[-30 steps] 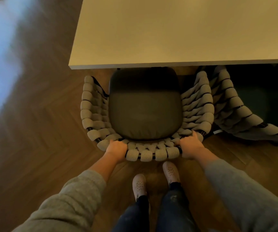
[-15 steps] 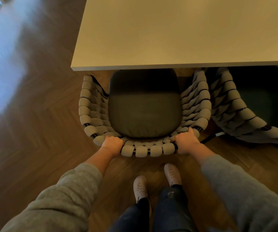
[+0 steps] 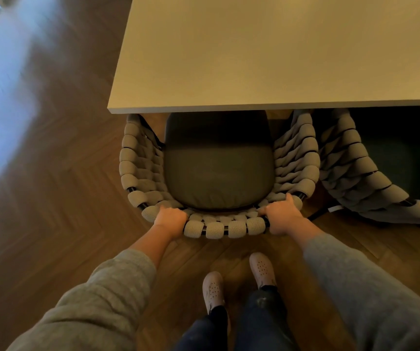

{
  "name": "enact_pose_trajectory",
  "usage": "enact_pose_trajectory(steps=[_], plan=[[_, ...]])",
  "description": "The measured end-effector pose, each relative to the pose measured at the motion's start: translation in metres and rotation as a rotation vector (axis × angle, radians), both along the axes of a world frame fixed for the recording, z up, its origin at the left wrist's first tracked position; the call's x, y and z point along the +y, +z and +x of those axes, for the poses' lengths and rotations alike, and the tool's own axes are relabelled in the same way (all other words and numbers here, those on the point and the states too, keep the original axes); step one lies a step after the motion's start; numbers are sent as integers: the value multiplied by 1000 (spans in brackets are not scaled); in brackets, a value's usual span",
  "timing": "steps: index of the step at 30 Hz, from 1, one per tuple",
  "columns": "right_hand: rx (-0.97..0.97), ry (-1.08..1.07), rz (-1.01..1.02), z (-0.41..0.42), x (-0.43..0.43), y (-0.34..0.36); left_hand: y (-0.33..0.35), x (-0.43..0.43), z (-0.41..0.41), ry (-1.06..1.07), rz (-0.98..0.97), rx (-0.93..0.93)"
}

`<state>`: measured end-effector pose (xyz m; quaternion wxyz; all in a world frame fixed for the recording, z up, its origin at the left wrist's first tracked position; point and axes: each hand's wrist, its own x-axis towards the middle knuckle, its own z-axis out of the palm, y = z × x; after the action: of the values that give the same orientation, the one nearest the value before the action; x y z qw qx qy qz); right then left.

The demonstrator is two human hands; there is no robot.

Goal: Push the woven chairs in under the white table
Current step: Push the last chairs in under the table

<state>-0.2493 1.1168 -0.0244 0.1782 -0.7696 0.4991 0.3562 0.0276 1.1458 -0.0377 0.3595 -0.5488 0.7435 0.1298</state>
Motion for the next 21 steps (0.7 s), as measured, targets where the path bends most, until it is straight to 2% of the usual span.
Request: enact_pose_trajectory(steps=[13,21], plan=[[-13,-62,-6,-11,12,-7,-6,5,-6,-71,89,106],[-18,-63,-43,-2,7,-7,-3,-5,2,-75,87,45]])
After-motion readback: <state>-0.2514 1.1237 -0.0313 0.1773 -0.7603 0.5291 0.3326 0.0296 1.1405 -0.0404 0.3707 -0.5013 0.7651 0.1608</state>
